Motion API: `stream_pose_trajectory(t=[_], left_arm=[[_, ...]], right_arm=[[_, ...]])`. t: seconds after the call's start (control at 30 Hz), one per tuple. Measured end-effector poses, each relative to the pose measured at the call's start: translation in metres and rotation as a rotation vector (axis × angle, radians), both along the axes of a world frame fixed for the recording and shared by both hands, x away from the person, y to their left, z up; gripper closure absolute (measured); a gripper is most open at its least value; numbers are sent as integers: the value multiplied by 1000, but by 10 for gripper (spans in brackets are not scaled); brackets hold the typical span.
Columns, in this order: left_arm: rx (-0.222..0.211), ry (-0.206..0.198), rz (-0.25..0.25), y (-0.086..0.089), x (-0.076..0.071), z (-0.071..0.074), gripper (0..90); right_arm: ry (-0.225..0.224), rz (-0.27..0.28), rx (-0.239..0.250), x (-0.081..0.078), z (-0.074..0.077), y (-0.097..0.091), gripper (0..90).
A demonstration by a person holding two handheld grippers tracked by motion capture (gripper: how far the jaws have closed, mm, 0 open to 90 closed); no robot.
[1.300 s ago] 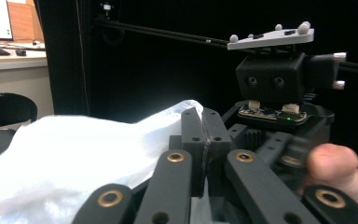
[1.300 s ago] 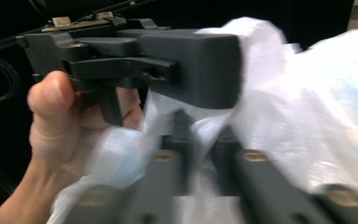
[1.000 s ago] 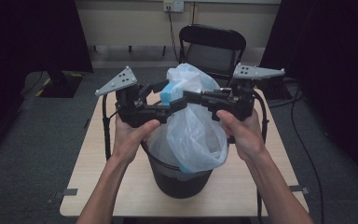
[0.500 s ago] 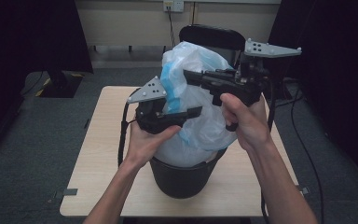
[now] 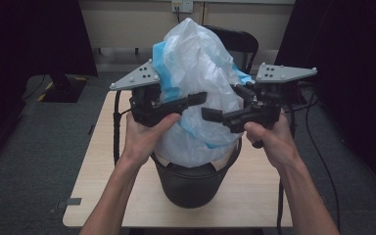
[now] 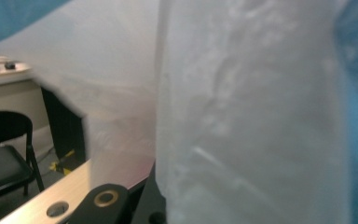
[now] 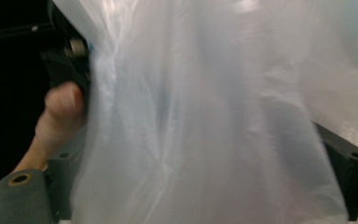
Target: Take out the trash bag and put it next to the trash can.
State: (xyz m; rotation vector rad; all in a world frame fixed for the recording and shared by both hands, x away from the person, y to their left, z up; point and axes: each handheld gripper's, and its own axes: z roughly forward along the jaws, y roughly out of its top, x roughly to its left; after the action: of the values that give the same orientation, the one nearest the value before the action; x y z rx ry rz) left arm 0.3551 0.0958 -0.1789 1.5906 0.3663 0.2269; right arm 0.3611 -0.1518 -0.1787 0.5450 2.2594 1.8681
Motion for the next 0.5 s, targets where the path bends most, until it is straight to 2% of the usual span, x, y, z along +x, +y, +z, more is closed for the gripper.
stream_pose_trajectory(t=[0.03, 0.1, 0.13, 0.23, 0.3, 0.4, 0.43, 0.47, 0.5], left_arm=[[-18, -11, -21, -4, -3, 6, 879], [-17, -22, -21, -6, -4, 9, 880], [-1, -36, -14, -11, -6, 12, 881], [7, -35, -17, -14, -5, 13, 882], [-22, -10, -48, -14, -2, 10, 883], [-44, 0, -84, -15, 1, 8, 882], [-40, -4, -84, -15, 2, 8, 882], [-40, -4, -84, -15, 2, 8, 881], [-40, -6, -87, -15, 2, 8, 881]], right_arm=[[-2, 0, -18, 1, -3, 4, 112], [7, 17, -33, 3, -8, 11, 113], [15, 28, -29, 5, -11, 14, 114], [30, 47, -44, 8, -17, 18, 119], [32, 36, -45, 9, -19, 19, 145], [12, 34, -32, 9, -18, 20, 299], [6, 39, -20, 10, -19, 20, 420], [5, 61, -7, 10, -19, 20, 495], [5, 61, -7, 10, -19, 20, 495]])
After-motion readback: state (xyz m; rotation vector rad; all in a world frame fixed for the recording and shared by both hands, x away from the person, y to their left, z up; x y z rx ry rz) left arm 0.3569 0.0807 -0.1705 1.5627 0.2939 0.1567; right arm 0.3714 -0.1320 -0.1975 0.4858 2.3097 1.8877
